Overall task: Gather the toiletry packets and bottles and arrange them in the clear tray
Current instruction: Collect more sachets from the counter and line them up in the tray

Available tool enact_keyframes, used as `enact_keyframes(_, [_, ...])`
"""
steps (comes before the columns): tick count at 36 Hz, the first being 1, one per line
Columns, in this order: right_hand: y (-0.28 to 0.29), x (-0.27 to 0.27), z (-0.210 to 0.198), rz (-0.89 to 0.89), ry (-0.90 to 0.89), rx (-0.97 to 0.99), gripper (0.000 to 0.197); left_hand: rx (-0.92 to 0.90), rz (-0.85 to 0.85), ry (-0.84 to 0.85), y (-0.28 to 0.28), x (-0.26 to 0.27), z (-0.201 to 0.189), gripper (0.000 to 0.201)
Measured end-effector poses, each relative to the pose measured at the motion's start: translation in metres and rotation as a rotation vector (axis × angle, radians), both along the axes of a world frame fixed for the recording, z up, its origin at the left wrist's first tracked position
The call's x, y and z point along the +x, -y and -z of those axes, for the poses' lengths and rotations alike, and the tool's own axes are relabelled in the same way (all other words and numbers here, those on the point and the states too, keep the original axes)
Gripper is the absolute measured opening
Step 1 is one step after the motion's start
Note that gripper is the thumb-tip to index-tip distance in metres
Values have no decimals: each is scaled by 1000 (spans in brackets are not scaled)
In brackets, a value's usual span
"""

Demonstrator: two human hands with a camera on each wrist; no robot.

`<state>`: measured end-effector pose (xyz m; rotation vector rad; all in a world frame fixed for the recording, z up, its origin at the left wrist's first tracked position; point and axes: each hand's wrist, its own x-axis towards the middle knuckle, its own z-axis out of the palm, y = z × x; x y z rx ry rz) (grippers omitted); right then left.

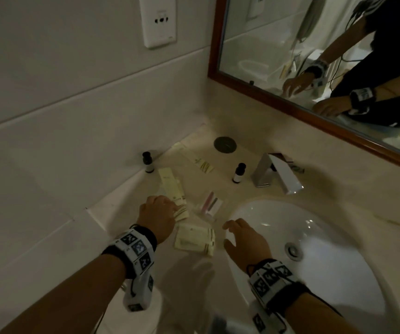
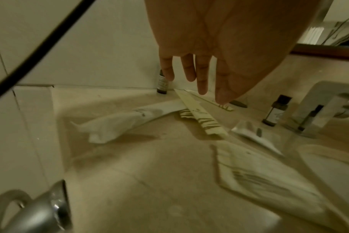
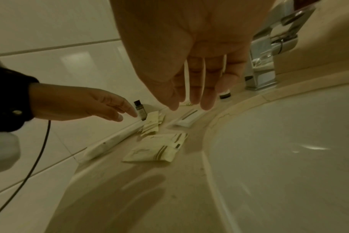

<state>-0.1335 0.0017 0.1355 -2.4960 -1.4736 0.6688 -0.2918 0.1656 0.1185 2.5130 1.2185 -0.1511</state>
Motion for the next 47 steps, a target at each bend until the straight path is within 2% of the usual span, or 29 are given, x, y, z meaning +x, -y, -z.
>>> enact_keyframes(7, [-17, -21, 19, -92, -48, 12, 36, 8, 9, -96, -21, -17, 16, 42])
enact_keyframes(11, [-22, -30, 28, -172, -19, -9, 43, 26, 29, -123, -28, -18, 25, 44])
enact_keyframes(17, [-28, -37, 38, -205, 29, -59, 59, 20, 67, -79, -35, -13, 34, 56])
enact_keyframes(22, [-31, -37, 45, -196, 9, -89, 64, 63, 130, -77, -38, -1, 38, 59])
enact_keyframes(29, [-36, -32, 52, -151, -19, -58, 62, 127, 228, -82, -49, 24, 44, 57])
enact_keyframes(32, [-39, -30, 55, -134, -23, -51, 62, 153, 243, -55, -54, 35, 45, 53])
enact_keyframes(41, [-45, -30, 51, -150, 32, -56, 57, 185, 278, -110, -60, 44, 47, 45])
enact_keyframes(47, [-47, -30, 48, -153, 33, -65, 55, 246, 295, -20, -65, 52, 41, 48])
